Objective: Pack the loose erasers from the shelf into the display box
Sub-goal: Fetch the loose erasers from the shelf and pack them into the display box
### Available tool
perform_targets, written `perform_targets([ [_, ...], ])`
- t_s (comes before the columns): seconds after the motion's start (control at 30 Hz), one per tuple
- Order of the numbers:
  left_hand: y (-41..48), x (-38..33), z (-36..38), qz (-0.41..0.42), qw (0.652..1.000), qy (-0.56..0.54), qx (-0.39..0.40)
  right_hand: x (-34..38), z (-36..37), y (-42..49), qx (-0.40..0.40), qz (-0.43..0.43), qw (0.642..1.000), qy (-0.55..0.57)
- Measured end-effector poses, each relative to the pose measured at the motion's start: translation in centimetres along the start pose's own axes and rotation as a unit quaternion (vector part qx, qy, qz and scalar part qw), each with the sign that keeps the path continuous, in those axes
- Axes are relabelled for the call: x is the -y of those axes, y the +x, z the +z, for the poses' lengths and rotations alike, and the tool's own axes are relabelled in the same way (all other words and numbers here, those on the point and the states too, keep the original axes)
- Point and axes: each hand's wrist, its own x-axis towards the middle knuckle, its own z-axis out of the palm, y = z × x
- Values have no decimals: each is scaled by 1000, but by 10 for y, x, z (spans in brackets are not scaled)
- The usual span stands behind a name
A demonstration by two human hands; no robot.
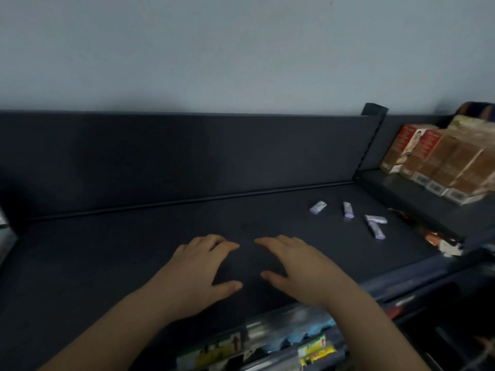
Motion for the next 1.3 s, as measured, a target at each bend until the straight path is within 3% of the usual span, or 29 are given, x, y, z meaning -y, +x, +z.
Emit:
perform_targets([
  [0.63,90,-61,17,96,995,9,34,-114,6,-49,-61,112,990,65],
  [1.03,186,-97,43,35,998,44,23,-229,-14,-28,-84,136,985,60],
  [1.17,233,-117,56,13,999,49,-2,-263,-24,-10,-72,150,986,-25],
  [1.3,265,-123,65,-4,992,122,-12,-281,-28,14,-83,151,982,-75],
])
